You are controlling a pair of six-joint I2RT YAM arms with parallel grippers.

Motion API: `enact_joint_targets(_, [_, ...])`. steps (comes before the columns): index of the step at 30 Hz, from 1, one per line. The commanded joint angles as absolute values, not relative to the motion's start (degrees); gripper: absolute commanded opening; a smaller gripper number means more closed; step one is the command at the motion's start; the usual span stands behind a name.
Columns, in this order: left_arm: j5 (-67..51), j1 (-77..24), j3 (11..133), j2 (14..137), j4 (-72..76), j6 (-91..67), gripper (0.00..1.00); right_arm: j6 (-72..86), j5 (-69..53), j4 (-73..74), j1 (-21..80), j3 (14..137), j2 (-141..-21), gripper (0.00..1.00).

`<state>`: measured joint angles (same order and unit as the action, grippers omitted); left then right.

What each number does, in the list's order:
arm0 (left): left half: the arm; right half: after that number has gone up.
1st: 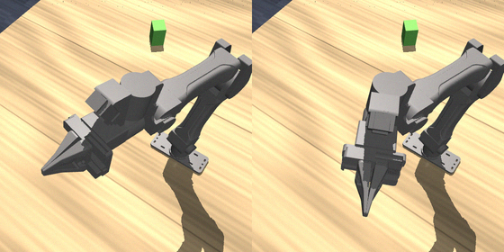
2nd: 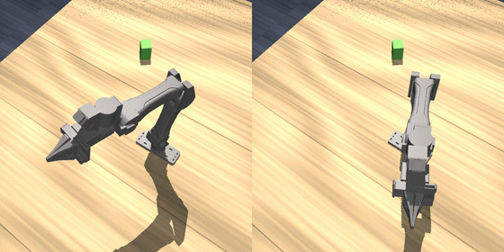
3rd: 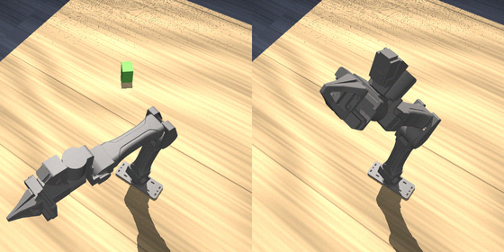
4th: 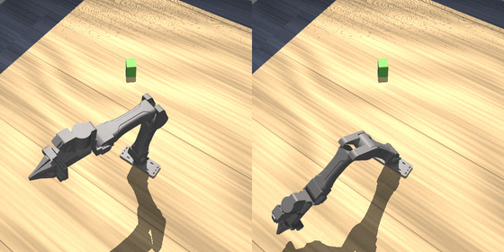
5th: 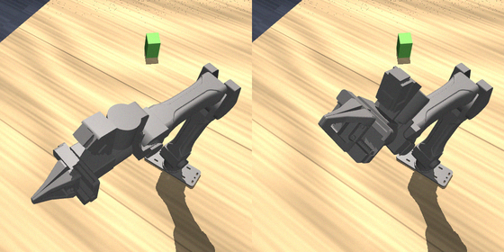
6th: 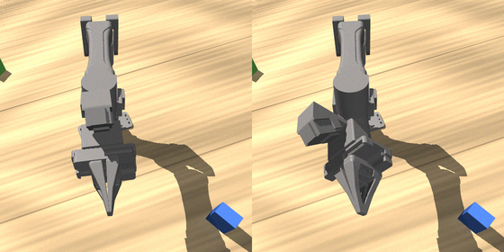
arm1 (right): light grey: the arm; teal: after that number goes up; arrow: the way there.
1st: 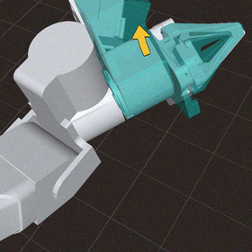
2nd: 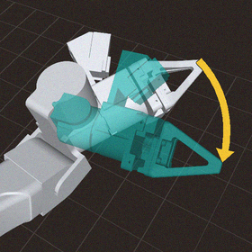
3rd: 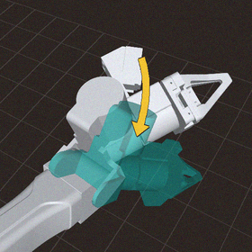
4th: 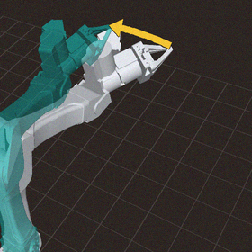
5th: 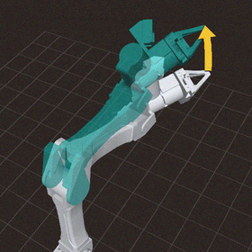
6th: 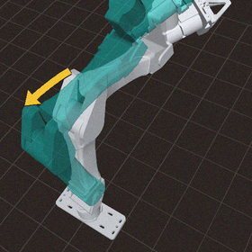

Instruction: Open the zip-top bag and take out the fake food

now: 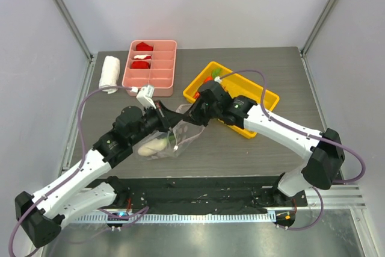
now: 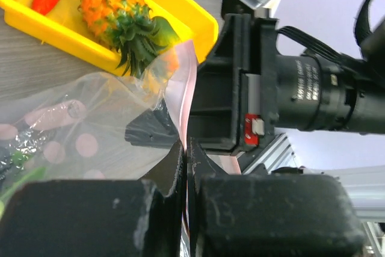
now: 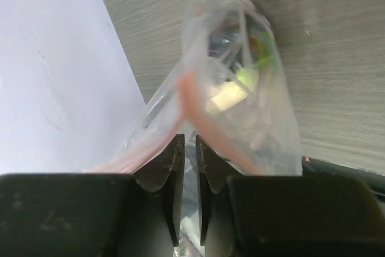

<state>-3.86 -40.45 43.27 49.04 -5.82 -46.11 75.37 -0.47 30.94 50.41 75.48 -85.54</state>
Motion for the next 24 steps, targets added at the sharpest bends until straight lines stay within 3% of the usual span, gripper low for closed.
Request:
enact_joint_targets(1, [5.88, -45.59, 40.7, 48.43, 1.56, -42.47, 0.0, 87.25, -6.05, 27.08, 49.22, 71.21, -86.31, 0.19])
enact_joint_targets(6, [8.0, -47.98, 36.4, 51.32, 10.27, -41.14, 0.0, 92.1, -7.99, 24.7, 49.13, 69.87, -87.45, 0.19])
enact_joint_targets(16, [12.83, -48.6, 39.37, 53.69, 11.87, -39.82, 0.0, 93.43, -2.64, 19.79, 50.45, 61.62, -84.11, 0.18])
enact_joint_targets(20, [12.3, -48.6, 43.49, 56.51, 10.55, -39.38, 0.0, 90.27, 1.82, 19.6, 51.94, 62.4, -85.07, 0.18])
enact_joint_targets(24, [10.91, -48.6, 46.84, 58.88, 9.4, -39.29, 0.0, 76.26, 2.81, 16.36, 52.3, 63.72, -86.57, 0.18])
